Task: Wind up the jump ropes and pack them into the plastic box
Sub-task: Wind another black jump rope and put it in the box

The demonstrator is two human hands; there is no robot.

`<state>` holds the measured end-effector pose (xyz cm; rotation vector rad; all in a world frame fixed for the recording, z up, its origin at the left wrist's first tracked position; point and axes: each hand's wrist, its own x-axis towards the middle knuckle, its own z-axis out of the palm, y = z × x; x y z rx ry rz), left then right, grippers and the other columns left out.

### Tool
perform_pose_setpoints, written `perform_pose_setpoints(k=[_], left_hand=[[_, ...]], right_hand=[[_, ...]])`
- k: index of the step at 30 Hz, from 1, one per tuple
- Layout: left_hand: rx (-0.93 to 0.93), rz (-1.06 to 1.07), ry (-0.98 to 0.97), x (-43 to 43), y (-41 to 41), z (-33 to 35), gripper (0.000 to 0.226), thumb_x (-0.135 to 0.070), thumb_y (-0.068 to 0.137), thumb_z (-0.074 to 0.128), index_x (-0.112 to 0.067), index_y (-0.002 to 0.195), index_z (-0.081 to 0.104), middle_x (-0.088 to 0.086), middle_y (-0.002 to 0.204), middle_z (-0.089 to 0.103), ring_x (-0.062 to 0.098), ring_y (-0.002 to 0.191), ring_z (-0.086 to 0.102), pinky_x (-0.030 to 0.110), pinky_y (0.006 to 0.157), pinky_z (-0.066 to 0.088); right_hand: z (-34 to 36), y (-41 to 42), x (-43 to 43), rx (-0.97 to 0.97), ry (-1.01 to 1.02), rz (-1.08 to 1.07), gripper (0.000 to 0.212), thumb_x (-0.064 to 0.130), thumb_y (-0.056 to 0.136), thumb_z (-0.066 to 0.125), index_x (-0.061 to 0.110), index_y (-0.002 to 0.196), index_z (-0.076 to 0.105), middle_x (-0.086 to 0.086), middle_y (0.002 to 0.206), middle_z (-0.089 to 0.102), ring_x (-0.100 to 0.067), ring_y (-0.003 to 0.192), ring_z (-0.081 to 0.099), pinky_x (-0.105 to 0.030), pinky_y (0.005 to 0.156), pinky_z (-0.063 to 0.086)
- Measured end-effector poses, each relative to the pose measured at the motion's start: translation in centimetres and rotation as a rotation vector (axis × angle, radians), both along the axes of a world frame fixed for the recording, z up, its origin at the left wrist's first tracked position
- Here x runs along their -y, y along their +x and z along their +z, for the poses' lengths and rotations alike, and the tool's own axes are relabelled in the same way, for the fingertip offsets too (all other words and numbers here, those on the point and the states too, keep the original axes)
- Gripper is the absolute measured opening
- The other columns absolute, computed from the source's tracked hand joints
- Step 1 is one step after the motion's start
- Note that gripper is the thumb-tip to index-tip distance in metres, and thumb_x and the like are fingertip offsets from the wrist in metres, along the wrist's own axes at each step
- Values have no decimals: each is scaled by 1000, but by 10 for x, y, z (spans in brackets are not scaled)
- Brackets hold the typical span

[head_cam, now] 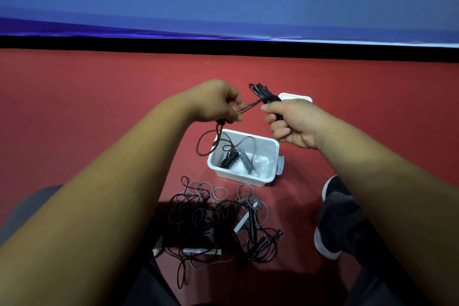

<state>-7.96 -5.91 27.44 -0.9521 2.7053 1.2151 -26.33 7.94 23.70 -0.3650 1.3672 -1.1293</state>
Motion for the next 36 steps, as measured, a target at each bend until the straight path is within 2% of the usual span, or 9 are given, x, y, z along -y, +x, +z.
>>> perform_pose_setpoints(k=[4, 8, 10, 14, 19, 29, 31, 34, 36], left_hand=[[29, 16, -187, -10, -7, -11, 12, -25, 98, 71, -22, 107, 79, 0, 74, 75, 10, 60, 70, 14, 54, 53], [-149, 157, 86, -16, -11, -9, 12, -20, 93, 79, -10, 96, 76, 9, 78, 73, 17, 70, 73, 37, 67, 66], [-251, 205, 166, -12, -10, -6, 15, -19, 86, 85, -8, 92, 77, 9, 78, 73, 17, 75, 72, 39, 73, 66], [-316, 125, 124, -2, -5, 0, 14, -24, 84, 87, -16, 94, 80, 1, 88, 79, 6, 79, 68, 22, 79, 55], [-291, -8, 330, 0, 2, 0, 29, 1, 91, 74, -12, 117, 77, 9, 108, 79, 14, 104, 72, 26, 99, 55], [-13, 13, -38, 0, -5, -12, 17, -21, 83, 88, -24, 98, 81, -10, 74, 73, -3, 58, 58, 11, 58, 45], [-1, 28, -59, 1, -4, -16, 15, -24, 84, 87, -24, 98, 80, -7, 78, 75, 0, 64, 60, 15, 63, 48], [-27, 66, 42, 2, 0, -22, 10, -23, 86, 85, -23, 94, 80, 5, 88, 78, 11, 75, 66, 31, 75, 59], [-53, 80, 125, 2, 1, -26, 7, -19, 87, 84, -20, 92, 79, 6, 82, 76, 13, 73, 66, 39, 77, 63]], right_hand=[[4, 10, 0, -49, -113, -73, 31, 39, 98, 76, 16, 109, 58, 3, 68, 47, -6, 49, 25, -19, 38, 19], [8, 6, 3, 3, -127, -211, 59, 75, 94, 60, 17, 109, 60, 4, 67, 47, -6, 48, 22, -20, 38, 18], [10, 1, 4, 20, -139, -230, 54, 70, 99, 57, 17, 106, 61, 4, 67, 46, -6, 48, 21, -20, 38, 18], [12, -1, 3, 53, -157, -237, 38, 54, 104, 60, 16, 102, 60, 3, 67, 46, -7, 46, 22, -21, 36, 18], [17, -4, 1, 69, -150, -293, 20, 40, 106, 62, 21, 103, 58, 0, 68, 48, -8, 48, 23, -20, 37, 18], [38, 10, -4, 66, -215, -103, 17, 24, 101, 70, 20, 99, 54, 0, 70, 47, -6, 50, 22, -18, 38, 18], [39, 14, -6, 32, -235, -48, 10, 22, 103, 67, 17, 108, 60, -2, 70, 48, -7, 48, 23, -18, 37, 22], [39, 18, -8, -59, -249, 7, 34, 23, 104, 65, 16, 137, 62, -1, 70, 51, -9, 46, 31, -22, 42, 40], [41, 22, -9, -99, -259, 18, 33, 23, 104, 66, 22, 137, 63, -2, 69, 52, -10, 45, 39, -25, 44, 50]])
